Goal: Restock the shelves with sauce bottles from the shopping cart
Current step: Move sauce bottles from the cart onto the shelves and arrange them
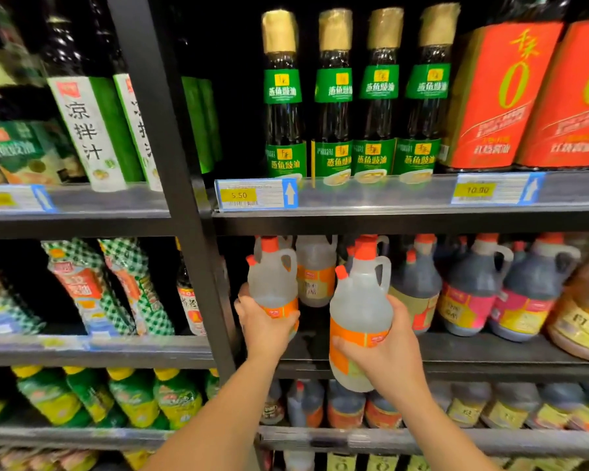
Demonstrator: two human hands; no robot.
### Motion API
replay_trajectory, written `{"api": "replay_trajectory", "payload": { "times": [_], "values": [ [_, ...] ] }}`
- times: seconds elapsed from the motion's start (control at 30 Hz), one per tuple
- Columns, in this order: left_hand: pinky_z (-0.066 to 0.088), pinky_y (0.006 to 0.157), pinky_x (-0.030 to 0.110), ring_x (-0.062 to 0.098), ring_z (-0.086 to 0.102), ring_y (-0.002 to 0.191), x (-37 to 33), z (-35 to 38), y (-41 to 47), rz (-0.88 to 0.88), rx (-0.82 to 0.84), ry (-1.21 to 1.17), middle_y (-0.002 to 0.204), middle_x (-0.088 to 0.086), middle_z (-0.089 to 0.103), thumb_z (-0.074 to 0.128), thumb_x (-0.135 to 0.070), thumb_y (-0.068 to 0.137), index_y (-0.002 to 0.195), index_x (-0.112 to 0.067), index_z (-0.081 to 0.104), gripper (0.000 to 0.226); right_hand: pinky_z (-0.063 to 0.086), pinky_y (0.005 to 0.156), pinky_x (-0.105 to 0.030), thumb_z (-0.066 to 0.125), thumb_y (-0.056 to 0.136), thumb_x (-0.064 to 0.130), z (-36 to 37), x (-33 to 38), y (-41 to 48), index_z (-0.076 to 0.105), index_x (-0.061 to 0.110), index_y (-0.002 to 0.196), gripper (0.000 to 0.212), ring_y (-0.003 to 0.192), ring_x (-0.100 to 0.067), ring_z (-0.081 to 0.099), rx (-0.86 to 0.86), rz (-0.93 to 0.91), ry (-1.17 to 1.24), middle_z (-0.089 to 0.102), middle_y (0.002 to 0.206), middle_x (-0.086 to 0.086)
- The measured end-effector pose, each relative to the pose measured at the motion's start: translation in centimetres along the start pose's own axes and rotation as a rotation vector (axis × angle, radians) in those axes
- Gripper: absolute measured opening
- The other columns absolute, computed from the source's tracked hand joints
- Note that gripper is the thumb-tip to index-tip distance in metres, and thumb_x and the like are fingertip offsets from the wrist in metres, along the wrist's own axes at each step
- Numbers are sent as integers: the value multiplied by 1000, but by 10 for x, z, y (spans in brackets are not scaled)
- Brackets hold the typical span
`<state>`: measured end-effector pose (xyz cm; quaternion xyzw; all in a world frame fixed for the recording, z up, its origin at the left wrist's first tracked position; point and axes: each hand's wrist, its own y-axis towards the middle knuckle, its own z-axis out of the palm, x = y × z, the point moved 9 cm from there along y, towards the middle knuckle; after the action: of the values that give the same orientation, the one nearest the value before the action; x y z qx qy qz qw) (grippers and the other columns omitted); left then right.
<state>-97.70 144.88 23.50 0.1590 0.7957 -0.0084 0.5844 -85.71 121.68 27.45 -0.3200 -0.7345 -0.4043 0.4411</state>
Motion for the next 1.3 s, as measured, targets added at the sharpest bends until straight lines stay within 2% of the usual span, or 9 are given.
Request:
{"api": "replay_trajectory", "payload": {
  "times": [0.07,0.4,0.6,0.77,0.97,1.07,1.13,1.2,1.3],
  "values": [
    [51,85,35,30,52,113,1,1,3,-27,-19,-2,123,7,40,92,-19,55,129,-12,36,93,48,73,-22,89,46,39,3,-1,0,35,45,122,93,99,3,55,8,4,6,52,109,26],
    [52,83,38,29,55,113,4,3,10,-58,-40,-19,128,9,49,92,-14,55,143,-22,29,109,45,68,-14,90,48,38,8,1,-1,34,46,123,93,98,7,55,8,9,0,53,109,25],
    [48,95,49,35,48,124,3,-4,4,-108,-38,8,133,11,45,94,-19,54,150,-20,20,121,43,66,-12,90,48,37,9,7,-7,34,44,123,93,97,4,55,-5,-2,-13,52,108,25],
    [47,99,50,35,45,127,8,-4,-13,-149,113,99,142,13,35,93,-31,59,146,-15,15,119,42,64,-11,90,49,35,10,15,-13,34,43,122,92,95,6,55,-12,-23,-42,52,109,25],
    [38,102,30,16,37,130,-12,-21,-52,106,359,45,138,-6,35,90,-39,61,149,-26,11,119,42,65,-12,89,47,38,15,30,-12,34,48,115,88,95,14,53,-50,-49,-53,52,105,27],
    [43,94,25,7,46,121,-20,-41,-72,184,425,95,128,-18,44,85,-51,61,145,-33,22,107,45,65,-13,89,47,35,20,34,-10,39,41,111,81,95,9,57,-84,-84,-84,54,104,23],
    [50,91,30,6,54,114,-23,-60,-81,210,409,175,121,-23,50,79,-59,61,135,-38,35,88,55,69,-26,87,47,34,27,31,-7,47,28,112,77,95,-6,61,-84,-79,-88,59,107,9],
    [54,85,35,-1,60,100,-25,-84,-84,230,336,191,106,-27,60,78,-58,64,111,-44,49,57,57,74,-34,87,47,29,35,27,-3,52,17,114,76,96,-14,63,-101,-75,-73,61,107,-2],
    [55,75,38,-7,61,84,-26,-125,-81,255,145,161,83,-25,65,77,-53,69,84,-41,56,28,52,73,-27,89,49,18,46,18,1,52,11,116,78,100,-16,60,-157,-44,-53,57,110,-4]
  ]
}}
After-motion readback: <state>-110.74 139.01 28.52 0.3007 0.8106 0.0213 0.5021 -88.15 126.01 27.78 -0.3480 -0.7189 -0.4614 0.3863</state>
